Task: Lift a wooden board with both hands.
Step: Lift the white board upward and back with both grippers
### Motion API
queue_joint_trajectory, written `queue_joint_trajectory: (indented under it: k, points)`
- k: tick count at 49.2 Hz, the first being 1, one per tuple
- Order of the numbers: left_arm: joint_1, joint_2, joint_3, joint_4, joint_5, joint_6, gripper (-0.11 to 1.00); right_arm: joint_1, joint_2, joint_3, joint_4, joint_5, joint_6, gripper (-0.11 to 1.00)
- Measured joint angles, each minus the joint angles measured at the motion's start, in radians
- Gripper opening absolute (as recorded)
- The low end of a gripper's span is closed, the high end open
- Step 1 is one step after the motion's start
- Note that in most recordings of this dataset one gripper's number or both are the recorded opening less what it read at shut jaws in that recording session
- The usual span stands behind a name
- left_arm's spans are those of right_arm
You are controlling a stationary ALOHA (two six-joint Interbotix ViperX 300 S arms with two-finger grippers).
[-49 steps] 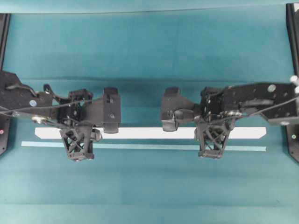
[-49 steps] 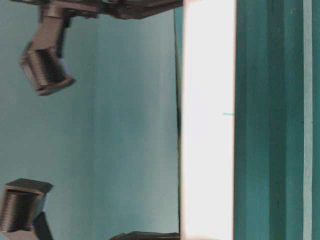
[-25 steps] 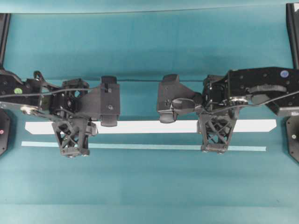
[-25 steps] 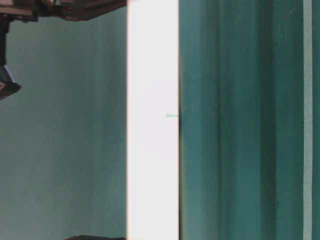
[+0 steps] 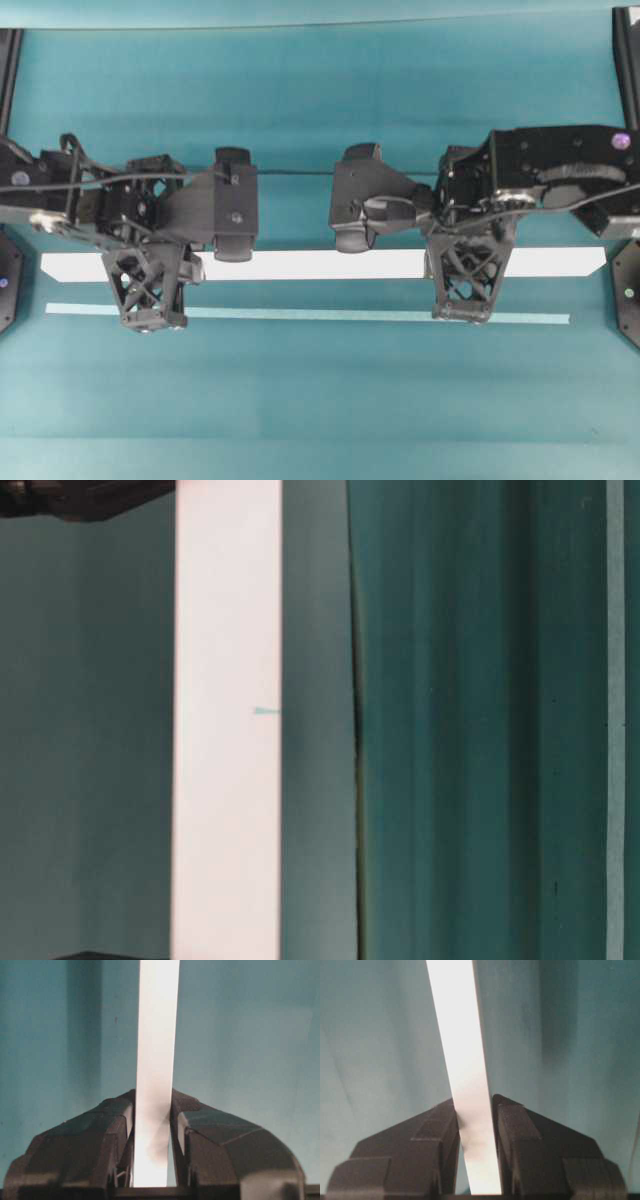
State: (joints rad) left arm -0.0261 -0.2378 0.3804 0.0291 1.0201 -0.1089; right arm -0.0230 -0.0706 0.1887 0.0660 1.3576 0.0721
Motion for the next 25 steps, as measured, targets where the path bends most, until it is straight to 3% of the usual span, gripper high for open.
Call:
queue_joint_trajectory:
  k: [25]
  points:
    - [0.002,-0.029,-0.104,-0.002,0.109,0.002,0.17,0.0,0.002,-0.132,0.0,0.137,0.006,0.21]
